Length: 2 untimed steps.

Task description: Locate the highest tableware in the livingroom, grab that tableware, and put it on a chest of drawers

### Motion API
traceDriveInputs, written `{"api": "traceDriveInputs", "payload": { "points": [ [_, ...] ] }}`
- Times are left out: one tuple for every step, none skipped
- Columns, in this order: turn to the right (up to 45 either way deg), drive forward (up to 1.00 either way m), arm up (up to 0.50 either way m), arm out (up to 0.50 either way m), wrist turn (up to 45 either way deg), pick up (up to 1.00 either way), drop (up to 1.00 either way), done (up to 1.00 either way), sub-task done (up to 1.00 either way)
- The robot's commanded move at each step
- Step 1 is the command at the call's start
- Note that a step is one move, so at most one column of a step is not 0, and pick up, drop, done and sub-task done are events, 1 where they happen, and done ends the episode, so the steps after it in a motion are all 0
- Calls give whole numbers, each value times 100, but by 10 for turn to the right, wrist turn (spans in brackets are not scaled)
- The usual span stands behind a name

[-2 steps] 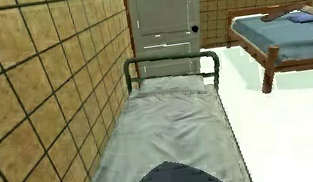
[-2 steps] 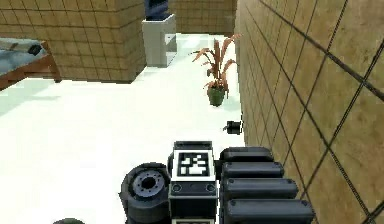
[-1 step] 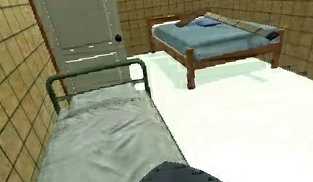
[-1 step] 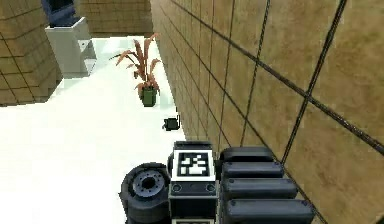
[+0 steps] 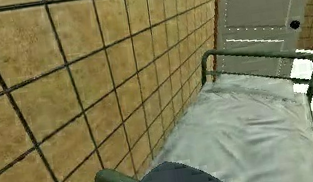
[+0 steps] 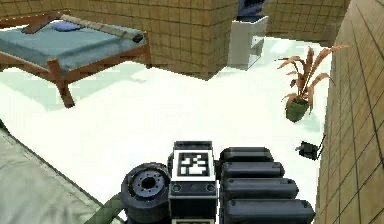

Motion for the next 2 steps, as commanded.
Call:
{"api": "traceDriveInputs", "payload": {
  "points": [
    [-450, 0, 0, 0, 0, 0, 0, 0, 0],
    [-330, 0, 0, 0, 0, 0, 0, 0, 0]
  ]
}}
